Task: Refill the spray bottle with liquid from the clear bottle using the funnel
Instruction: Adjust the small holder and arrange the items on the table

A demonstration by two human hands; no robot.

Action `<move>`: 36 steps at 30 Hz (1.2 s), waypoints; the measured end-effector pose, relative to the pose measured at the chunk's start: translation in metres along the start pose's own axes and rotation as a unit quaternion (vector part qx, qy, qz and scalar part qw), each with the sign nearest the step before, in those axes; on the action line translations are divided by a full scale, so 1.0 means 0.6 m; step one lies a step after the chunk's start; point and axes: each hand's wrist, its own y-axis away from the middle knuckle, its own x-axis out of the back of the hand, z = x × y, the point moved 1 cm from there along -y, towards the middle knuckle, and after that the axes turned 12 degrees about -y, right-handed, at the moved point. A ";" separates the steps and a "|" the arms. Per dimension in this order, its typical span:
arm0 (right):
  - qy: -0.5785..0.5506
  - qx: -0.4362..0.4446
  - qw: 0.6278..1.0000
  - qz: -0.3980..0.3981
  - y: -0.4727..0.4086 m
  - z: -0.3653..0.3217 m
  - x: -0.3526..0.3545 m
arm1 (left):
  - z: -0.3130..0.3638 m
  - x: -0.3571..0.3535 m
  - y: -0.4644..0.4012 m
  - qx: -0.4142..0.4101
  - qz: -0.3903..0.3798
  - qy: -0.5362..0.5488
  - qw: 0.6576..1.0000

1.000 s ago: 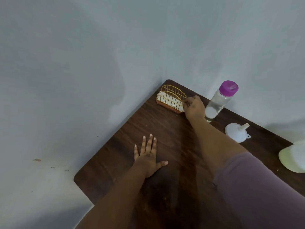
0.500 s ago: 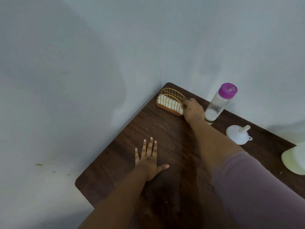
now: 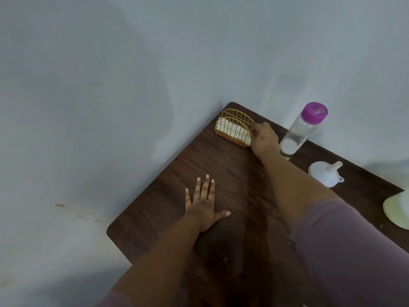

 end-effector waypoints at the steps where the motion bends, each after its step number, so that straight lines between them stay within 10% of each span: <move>1: -0.023 0.004 1.000 0.012 0.003 -0.002 0.001 | 0.000 0.000 0.000 0.000 -0.001 0.000 1.000; 17: -0.039 0.076 0.994 0.064 0.066 -0.153 0.122 | 0.002 0.010 0.003 -0.003 -0.020 -0.002 1.000; 22: -0.142 -0.139 0.980 0.027 0.178 -0.122 0.163 | 0.006 0.027 0.033 -0.006 -0.039 -0.020 0.999; 26: -0.362 -0.340 0.868 0.019 0.324 -0.049 0.191 | 0.053 0.011 0.086 -0.034 0.070 0.005 0.997; 33: -0.035 -0.284 0.907 0.310 0.605 0.076 0.327 | 0.131 -0.068 0.172 -0.116 0.161 0.024 0.980; 36: 0.138 -0.227 0.929 0.257 0.694 0.109 0.335 | 0.154 -0.081 0.180 -0.147 0.160 0.002 0.976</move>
